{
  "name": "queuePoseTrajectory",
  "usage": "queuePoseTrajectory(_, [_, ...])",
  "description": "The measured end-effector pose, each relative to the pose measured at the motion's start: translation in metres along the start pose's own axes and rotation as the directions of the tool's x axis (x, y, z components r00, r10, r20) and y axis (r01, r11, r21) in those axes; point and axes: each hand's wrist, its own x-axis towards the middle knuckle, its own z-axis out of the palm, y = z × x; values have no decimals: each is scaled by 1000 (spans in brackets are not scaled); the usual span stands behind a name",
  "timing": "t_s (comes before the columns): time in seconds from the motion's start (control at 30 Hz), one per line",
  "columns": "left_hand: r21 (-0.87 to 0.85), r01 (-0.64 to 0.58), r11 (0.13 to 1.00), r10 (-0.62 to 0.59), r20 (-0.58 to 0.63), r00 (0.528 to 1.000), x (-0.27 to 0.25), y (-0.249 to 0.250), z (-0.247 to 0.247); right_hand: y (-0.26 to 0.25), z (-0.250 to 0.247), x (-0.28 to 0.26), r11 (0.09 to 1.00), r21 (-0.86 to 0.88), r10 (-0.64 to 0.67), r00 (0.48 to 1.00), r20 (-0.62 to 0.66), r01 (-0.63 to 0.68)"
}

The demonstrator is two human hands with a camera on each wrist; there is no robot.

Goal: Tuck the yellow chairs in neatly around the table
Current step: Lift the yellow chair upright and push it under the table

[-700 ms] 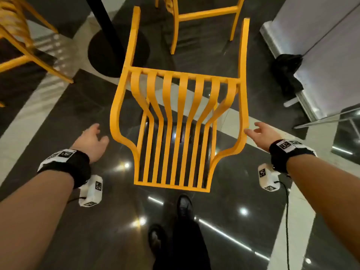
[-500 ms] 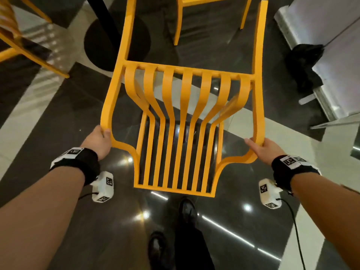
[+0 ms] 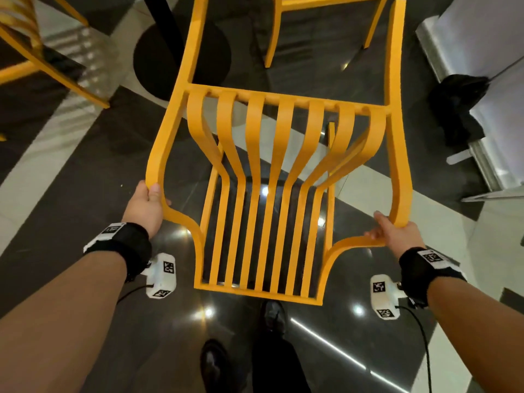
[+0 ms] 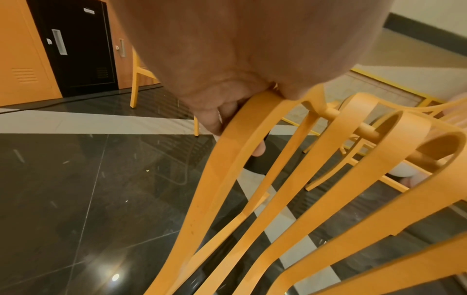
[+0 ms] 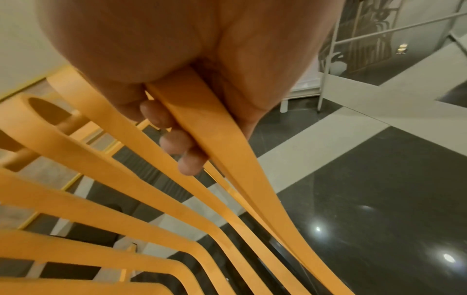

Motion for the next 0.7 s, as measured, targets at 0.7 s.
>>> queuePoseTrajectory(0.7, [56,139,989,-125,-203,971,-45,-59,-231,-197,62,-148,999,-24,-30,996,78,32])
